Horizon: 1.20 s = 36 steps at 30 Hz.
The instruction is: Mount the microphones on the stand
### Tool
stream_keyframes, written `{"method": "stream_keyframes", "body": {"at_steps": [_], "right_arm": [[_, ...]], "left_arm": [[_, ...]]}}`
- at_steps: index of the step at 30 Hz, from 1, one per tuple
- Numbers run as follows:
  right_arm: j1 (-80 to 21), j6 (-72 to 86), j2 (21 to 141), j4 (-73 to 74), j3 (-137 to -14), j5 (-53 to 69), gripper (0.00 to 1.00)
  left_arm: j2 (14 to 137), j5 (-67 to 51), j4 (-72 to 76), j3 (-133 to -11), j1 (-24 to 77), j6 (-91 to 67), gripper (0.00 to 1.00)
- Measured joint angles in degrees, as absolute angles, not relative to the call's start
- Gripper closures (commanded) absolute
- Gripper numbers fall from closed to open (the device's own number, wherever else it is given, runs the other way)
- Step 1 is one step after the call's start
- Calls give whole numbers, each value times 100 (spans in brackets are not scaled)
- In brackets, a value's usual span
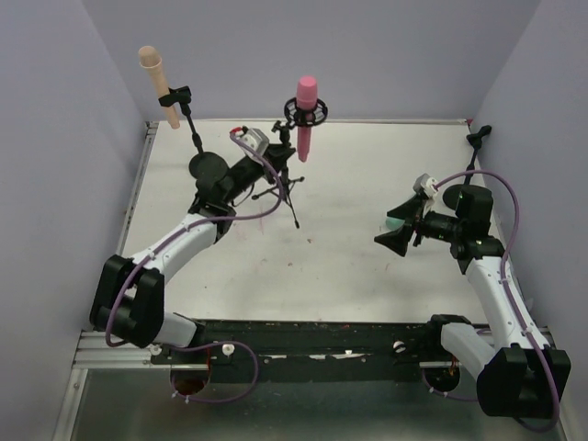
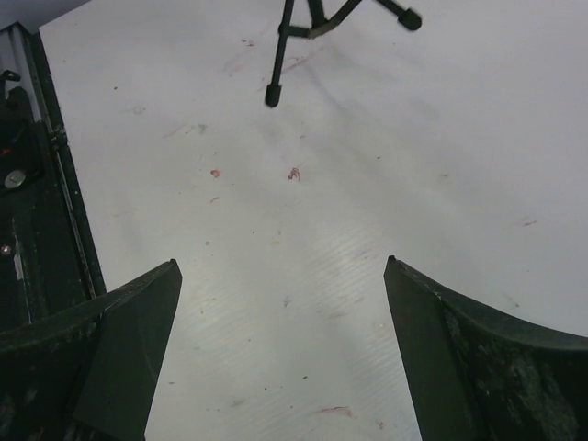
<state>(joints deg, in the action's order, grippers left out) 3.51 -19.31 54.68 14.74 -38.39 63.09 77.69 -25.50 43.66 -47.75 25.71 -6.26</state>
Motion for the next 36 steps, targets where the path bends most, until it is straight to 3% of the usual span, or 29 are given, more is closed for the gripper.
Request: {"method": "stream_keyframes", "body": {"at_steps": [7,14,28,36], "right_arm": [[351,-2080,5564,1671,-3900,6420,0],[351,-2239,5780,1920,-3990,6558,0],[351,-2827,6292,2685,-4324,6825,0],[351,-2869,6311,2724,-4335,6845,0]], "left_arm": [[9198,-3052,4665,-6390,1369,-1055,100],[10318,-3120,4639,-7382,1033,-1015,100],[11421,-3264,4661,-7889,812,-1000,100],[11432,-3286,4733,-7856,784,-1035,70]]}}
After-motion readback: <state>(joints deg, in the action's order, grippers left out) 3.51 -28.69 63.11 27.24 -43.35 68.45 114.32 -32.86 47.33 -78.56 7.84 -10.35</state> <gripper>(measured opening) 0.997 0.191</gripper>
